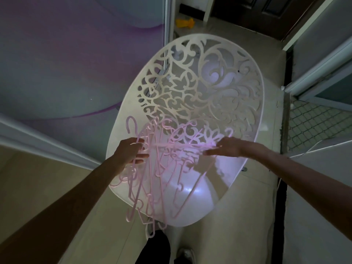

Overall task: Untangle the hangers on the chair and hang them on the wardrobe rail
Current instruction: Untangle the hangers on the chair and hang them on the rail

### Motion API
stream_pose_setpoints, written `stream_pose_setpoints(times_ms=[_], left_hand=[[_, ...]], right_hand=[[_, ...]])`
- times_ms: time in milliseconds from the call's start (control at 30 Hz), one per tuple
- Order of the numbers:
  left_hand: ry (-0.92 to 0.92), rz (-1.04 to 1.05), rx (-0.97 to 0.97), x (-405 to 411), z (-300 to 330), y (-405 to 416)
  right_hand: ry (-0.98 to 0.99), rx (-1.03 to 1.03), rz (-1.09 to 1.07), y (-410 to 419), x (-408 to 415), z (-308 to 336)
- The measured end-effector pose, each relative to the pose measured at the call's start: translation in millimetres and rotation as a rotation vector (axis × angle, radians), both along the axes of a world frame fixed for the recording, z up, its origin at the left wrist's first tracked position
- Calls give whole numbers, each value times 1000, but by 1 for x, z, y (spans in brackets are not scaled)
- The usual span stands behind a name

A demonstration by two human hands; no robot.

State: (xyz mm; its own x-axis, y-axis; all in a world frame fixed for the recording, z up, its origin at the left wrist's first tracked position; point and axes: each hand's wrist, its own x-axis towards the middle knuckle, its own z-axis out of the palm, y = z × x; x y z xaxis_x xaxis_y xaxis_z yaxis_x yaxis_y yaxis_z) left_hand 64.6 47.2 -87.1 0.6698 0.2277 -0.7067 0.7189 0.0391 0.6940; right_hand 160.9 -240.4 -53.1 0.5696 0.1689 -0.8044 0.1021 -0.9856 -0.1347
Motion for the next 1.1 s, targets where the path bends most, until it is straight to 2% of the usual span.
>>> stream_pose_setpoints(times_ms=[67, 133, 267, 333, 433, 567, 733, 867, 1000, 1100], left_hand=[[4, 16, 22, -6, -4, -7], [-7, 64, 44, -8, -6, -7], [-25, 122, 118, -20, -9, -4], [-48, 107, 179, -16, -6, -5], [-102, 69, 273, 6, 3, -13], [-158, 3, 403, 43, 15, -25], [-88, -85, 316, 82, 15, -37], [-81, -31, 253, 88, 6, -43], [-102, 0, 310, 85, 6, -48], [-95, 15, 388, 81, 5, -49]], right_hand=[[-251, -102, 281, 4, -8, -4], [-454, -105, 463, 9, -12, -6], [-573, -178, 697, 9, -11, -13], [-668, -140, 767, 6, -7, -14], [-831, -26, 790, -1, -5, -18], [-911, 57, 839, -7, -7, -19], [-952, 160, 956, -12, -7, -11], [-950, 162, 974, -19, 1, -11], [-1041, 167, 987, -21, -3, -20], [-1015, 190, 913, -10, -10, -26]])
